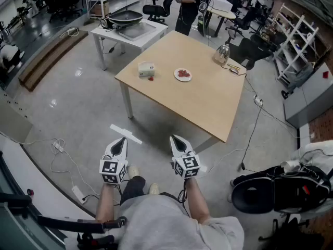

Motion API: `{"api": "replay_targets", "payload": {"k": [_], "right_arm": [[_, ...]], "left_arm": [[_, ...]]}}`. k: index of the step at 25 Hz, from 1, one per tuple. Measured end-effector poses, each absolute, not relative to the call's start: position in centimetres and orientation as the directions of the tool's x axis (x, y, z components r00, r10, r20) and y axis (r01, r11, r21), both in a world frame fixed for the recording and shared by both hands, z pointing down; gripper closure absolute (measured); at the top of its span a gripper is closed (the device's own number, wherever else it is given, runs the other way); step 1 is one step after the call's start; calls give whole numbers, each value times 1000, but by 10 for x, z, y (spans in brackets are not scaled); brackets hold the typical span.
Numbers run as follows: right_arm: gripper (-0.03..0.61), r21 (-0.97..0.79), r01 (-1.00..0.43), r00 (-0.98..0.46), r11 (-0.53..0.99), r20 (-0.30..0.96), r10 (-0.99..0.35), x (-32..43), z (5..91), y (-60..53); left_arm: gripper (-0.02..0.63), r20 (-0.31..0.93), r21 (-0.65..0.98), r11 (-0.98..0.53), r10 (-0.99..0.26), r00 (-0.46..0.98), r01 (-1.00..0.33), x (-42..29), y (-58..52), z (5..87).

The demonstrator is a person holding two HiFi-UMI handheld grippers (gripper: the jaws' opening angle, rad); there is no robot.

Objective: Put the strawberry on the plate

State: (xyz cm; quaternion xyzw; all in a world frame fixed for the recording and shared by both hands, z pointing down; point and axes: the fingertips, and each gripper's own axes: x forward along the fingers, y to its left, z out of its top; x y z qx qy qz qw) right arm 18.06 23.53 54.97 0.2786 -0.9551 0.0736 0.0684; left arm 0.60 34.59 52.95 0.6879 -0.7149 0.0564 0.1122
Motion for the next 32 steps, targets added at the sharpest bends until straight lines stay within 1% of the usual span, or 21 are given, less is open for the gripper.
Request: {"api": "replay_targets", "payload": {"k": [8,13,18,32], "right_arm": [[572,-134,-549,-835,825,145,-532,151,545,226],[572,-106,-546,-835,831,157,-528,129,543,193],[572,-67,-544,-831,836,177,-527,101,539,179],[572,-81,-605,-790,792,185,-584,34,543,151]], "left_arm": [[594,239,65,35,-971,-18,-997,-25,337,528],[594,230,61,14,-973,0,-998,-44,299,524],[594,228,49,-20,-973,30,-999,-66,275,519],[594,218,51,-130,-966,138,-990,-126,230,518]]}}
